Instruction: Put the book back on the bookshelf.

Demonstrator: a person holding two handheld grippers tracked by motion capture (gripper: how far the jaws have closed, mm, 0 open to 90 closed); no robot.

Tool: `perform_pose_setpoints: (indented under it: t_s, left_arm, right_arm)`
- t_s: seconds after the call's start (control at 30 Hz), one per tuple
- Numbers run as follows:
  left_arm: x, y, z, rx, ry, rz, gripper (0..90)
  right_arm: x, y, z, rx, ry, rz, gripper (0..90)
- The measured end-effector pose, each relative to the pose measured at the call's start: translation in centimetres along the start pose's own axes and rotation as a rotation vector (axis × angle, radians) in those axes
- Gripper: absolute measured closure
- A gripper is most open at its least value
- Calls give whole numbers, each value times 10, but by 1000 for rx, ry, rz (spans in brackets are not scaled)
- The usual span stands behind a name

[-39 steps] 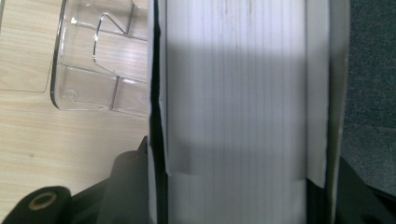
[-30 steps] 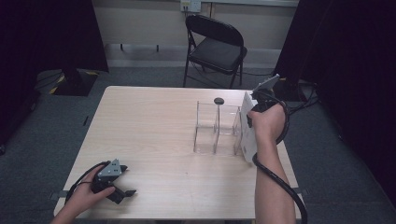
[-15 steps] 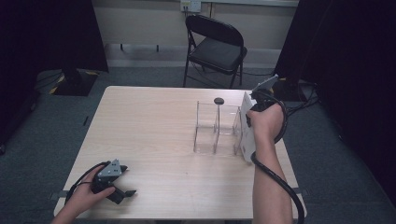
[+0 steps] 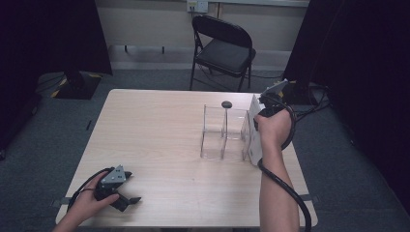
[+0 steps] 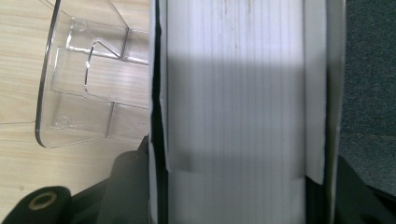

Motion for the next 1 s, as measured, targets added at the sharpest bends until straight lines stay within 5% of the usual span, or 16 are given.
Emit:
perform_pose_setpoints:
  t_s: [0.7, 1.0]
  left_arm:
    - [0, 1, 0, 2, -1, -1, 0]
    - [0, 1, 0, 1, -1, -1, 0]
  right_arm:
    - [-5, 0, 1, 8, 8, -4, 510]
    - [-4, 0, -7, 24, -91, 5, 475]
Point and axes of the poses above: each handheld gripper's, and its own axes: x roughly backward along the jaws, z roughly out of its top, y roughly to its right, the point moved 10 cm from there along -x, roughly forward along the jaws, and after that the axes turned 3 degrees about -x, right-handed, at the moved point
